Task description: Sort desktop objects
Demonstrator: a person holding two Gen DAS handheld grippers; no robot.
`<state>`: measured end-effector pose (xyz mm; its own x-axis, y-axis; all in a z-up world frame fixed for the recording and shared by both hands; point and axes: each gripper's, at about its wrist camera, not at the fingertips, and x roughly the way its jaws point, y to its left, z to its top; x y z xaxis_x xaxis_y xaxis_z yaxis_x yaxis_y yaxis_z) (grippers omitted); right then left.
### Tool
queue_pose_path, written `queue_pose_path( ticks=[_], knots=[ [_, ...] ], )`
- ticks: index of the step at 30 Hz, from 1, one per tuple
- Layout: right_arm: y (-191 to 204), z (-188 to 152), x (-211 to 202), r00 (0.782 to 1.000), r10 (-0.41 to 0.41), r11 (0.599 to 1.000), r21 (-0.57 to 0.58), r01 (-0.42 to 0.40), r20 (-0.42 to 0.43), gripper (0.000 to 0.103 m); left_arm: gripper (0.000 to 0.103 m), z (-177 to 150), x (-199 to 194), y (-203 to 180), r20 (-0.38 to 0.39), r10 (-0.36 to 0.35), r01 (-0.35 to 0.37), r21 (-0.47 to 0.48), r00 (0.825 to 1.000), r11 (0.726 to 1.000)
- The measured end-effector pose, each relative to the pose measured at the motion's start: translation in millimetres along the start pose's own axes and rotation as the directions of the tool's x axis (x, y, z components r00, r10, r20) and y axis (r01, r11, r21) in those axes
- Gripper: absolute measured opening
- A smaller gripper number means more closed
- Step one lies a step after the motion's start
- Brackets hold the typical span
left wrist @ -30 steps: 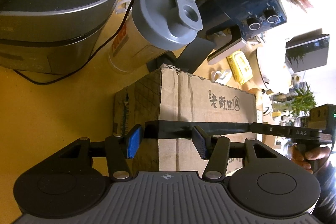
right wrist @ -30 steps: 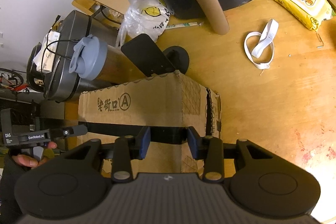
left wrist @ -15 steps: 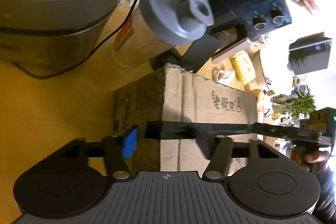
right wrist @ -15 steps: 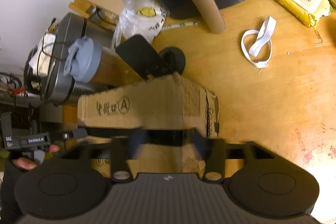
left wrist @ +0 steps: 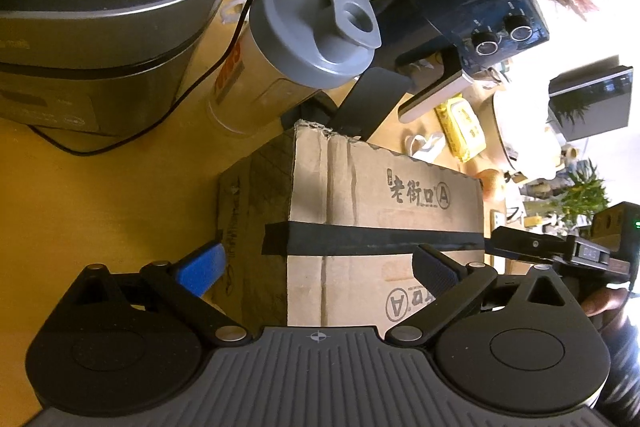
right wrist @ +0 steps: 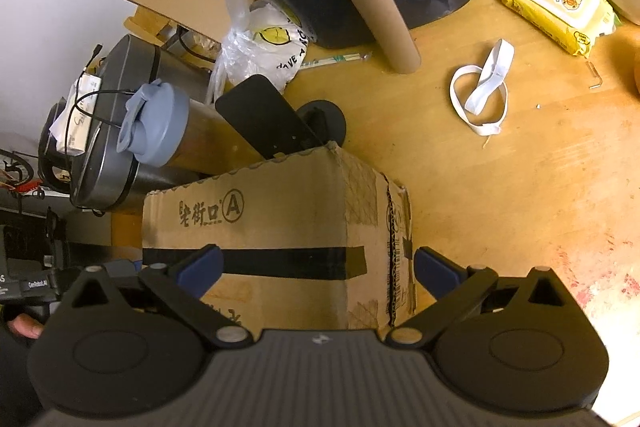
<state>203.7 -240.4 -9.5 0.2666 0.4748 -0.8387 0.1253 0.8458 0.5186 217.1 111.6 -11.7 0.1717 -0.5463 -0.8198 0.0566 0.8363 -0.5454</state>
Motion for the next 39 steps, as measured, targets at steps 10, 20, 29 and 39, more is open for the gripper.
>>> queue_pose_path(
  ticks=[10, 20, 29, 39],
  knots=[
    [10.3, -25.9, -15.5, 0.999, -0.012, 0.999, -0.051, 0.014, 0.034, 0.103, 0.103, -32.4, -19.0, -19.9, 0.082, 0.051, -0.054, 0.041, 0.995, 0.998],
    [24.3, -61.6, -36.1, 0.994, -0.041, 0.991, -0.123, 0.054, 0.101, 0.103, 0.103, -68.6, -37.9, -49.2, 0.167, 0.127, -0.143, 0.088, 0.978, 0.986],
    [38.1, -107.4, -52.7, 0.982, -0.089, 0.968, -0.217, 0.124, 0.166, 0.103, 0.103, -110.6, -50.9, -68.0, 0.226, 0.181, -0.214, 0.130, 0.957, 0.968],
    [50.5, -152.8, -67.5, 0.967, -0.142, 0.942, -0.271, 0.198, 0.212, 0.103, 0.103, -153.9, -58.6, -86.5, 0.267, 0.260, -0.306, 0.147, 0.928, 0.940]
  ],
)
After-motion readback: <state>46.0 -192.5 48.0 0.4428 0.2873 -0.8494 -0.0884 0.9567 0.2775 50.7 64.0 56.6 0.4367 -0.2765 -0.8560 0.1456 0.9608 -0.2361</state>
